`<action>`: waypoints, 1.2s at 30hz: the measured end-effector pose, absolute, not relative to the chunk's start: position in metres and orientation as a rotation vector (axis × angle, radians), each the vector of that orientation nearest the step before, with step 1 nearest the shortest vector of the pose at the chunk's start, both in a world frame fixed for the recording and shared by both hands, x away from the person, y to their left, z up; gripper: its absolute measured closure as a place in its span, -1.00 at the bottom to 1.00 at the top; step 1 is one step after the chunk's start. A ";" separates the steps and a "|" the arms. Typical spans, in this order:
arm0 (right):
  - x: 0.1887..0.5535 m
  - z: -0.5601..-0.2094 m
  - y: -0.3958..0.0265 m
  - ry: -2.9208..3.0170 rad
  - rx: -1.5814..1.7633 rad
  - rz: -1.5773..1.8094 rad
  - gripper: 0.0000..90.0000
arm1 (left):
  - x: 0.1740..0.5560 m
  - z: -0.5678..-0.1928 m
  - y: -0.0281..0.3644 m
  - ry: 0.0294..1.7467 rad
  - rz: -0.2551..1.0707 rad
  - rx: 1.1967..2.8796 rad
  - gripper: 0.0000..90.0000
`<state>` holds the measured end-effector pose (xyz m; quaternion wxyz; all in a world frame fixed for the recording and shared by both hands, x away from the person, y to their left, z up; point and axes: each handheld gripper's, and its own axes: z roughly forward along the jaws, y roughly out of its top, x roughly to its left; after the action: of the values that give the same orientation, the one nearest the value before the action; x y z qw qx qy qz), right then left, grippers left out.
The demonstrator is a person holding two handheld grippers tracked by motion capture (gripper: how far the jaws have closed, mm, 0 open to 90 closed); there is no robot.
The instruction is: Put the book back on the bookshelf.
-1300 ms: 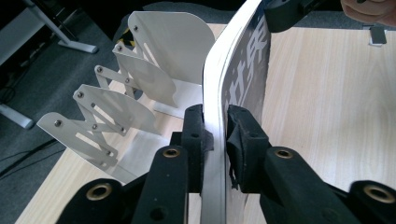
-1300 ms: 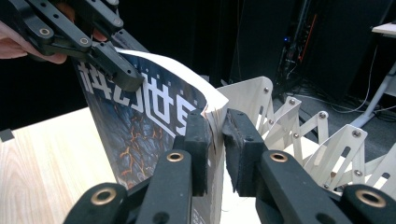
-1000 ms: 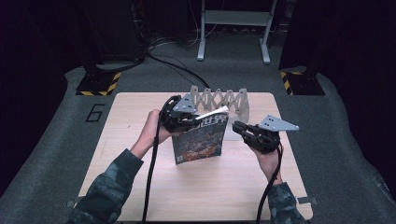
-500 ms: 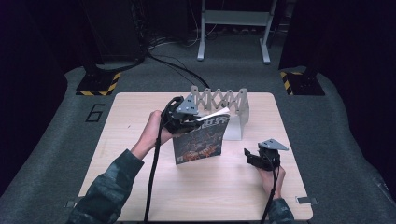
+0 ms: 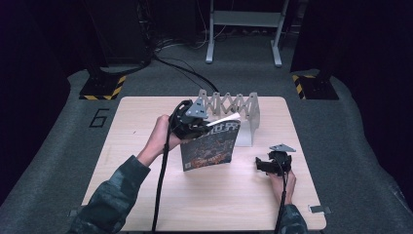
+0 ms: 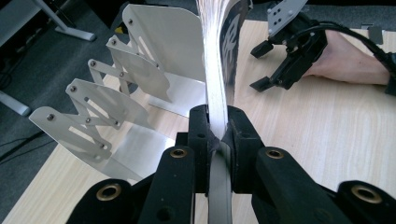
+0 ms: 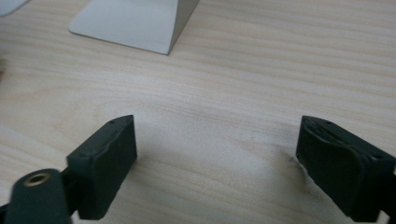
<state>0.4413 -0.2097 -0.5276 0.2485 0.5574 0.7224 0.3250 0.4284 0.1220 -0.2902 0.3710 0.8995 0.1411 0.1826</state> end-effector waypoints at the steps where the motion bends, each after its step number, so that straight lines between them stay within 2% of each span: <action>1: 0.443 -0.528 -0.209 1.981 1.522 0.878 -0.85 | 0.428 -0.289 0.122 0.362 0.465 2.312 0.83; 8: 0.446 -0.529 -0.209 1.998 1.537 0.875 -0.94 | 0.425 -0.284 0.125 0.379 0.500 2.316 0.83; 36: 0.446 -0.528 -0.209 1.995 1.525 0.874 -0.85 | 0.431 -0.269 0.156 0.548 0.563 2.269 0.83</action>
<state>0.4463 -0.2094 -0.5285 0.2389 0.5571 0.7285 0.3193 0.4307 0.1559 -0.2687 0.3620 0.8809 0.2127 0.2187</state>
